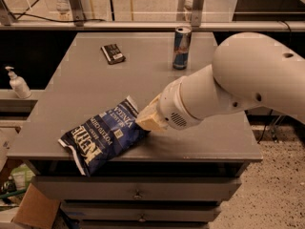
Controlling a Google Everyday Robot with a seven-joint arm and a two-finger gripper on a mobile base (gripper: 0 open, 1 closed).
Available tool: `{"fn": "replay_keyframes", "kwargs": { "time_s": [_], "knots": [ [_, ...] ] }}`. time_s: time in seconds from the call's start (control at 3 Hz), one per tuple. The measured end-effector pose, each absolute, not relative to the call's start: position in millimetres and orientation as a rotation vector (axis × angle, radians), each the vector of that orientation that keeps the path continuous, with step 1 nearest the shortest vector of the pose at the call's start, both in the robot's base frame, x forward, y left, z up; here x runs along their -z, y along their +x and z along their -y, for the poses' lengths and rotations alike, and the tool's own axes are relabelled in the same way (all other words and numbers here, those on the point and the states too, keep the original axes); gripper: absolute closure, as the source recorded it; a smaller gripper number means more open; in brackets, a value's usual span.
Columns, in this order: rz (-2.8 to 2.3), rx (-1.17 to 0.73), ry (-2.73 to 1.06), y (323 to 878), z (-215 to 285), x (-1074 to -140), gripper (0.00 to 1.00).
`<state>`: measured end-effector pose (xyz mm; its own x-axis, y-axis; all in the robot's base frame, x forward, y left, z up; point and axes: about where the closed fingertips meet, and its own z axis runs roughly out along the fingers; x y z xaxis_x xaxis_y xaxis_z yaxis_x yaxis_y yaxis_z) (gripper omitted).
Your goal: Move blue chip bag near redbull can
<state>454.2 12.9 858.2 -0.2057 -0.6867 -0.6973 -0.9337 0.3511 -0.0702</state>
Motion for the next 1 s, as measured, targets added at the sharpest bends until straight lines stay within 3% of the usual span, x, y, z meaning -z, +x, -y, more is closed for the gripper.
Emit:
{"fn": "replay_keyframes", "kwargs": {
  "time_s": [0.67,1.0],
  "knots": [
    [-2.017,-0.414,-1.199,496,64,-889,1.00],
    [-2.017,-0.414,-1.199,496,64,-889,1.00]
  ]
}}
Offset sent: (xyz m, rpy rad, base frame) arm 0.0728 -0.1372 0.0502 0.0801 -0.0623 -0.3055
